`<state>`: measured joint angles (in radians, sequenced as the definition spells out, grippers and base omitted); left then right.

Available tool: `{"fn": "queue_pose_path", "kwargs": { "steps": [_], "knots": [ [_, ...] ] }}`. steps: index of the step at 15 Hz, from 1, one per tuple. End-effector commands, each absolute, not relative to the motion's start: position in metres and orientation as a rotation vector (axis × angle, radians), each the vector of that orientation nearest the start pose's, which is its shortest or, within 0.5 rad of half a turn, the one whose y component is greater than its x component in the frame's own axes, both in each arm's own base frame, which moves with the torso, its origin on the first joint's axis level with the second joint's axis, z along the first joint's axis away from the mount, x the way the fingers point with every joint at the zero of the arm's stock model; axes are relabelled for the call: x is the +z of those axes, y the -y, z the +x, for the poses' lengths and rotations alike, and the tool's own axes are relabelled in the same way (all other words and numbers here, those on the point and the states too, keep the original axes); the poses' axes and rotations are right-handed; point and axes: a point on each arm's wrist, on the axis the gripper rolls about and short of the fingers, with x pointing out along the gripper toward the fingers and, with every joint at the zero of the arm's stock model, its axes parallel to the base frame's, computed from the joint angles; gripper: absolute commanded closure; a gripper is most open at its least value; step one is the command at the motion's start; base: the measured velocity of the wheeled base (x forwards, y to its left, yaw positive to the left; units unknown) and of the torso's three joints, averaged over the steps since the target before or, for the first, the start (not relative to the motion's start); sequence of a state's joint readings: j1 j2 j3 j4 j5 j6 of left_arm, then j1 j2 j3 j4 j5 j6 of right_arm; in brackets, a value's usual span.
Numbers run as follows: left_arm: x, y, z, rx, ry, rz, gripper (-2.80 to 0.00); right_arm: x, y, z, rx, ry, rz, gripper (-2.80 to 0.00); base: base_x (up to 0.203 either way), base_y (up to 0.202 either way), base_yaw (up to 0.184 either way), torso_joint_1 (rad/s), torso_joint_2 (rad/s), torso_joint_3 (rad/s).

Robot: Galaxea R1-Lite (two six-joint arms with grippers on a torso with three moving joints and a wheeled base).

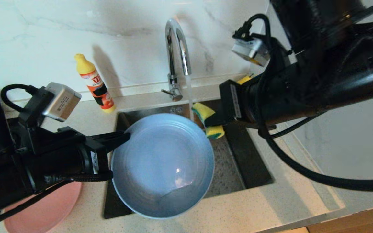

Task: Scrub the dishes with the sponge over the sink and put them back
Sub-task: Wipe the plate, then rinse the plate

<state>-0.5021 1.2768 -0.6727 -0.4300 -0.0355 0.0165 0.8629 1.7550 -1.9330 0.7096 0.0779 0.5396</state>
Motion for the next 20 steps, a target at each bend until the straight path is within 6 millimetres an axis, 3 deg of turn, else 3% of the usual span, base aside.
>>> {"fn": "queue_pose_path", "kwargs": {
  "steps": [1, 7, 9, 13, 20],
  "knots": [
    [0.224, 0.103, 0.187, -0.528, -0.218, 0.034, 0.0, 0.37, -0.21, 0.175, 0.778, -0.679, 0.308, 0.0, 0.0, 0.0, 0.0, 0.0, 0.0, 0.0],
    [0.195, 0.127, 0.239, -0.398, -0.375, -0.078, 0.0, 0.374, -0.183, 0.176, 0.71, -0.674, 0.336, 0.0, 0.0, 0.0, 0.0, 0.0, 0.0, 0.0],
    [0.196, 0.136, 0.26, -0.382, -0.378, -0.124, 0.0, 0.369, -0.178, 0.174, 0.699, -0.69, 0.333, 0.0, 0.0, 0.0, 0.0, 0.0, 0.0, 0.0],
    [0.194, 0.152, 0.294, -0.373, -0.375, -0.155, 0.0, 0.364, -0.175, 0.171, 0.691, -0.713, 0.325, 0.0, 0.0, 0.0, 0.0, 0.0, 0.0, 0.0],
    [0.18, 0.173, 0.335, -0.325, -0.37, -0.149, 0.0, 0.346, -0.174, 0.171, 0.67, -0.774, 0.297, 0.0, 0.0, 0.0, 0.0, 0.0, 0.0, 0.0]
  ]
}}
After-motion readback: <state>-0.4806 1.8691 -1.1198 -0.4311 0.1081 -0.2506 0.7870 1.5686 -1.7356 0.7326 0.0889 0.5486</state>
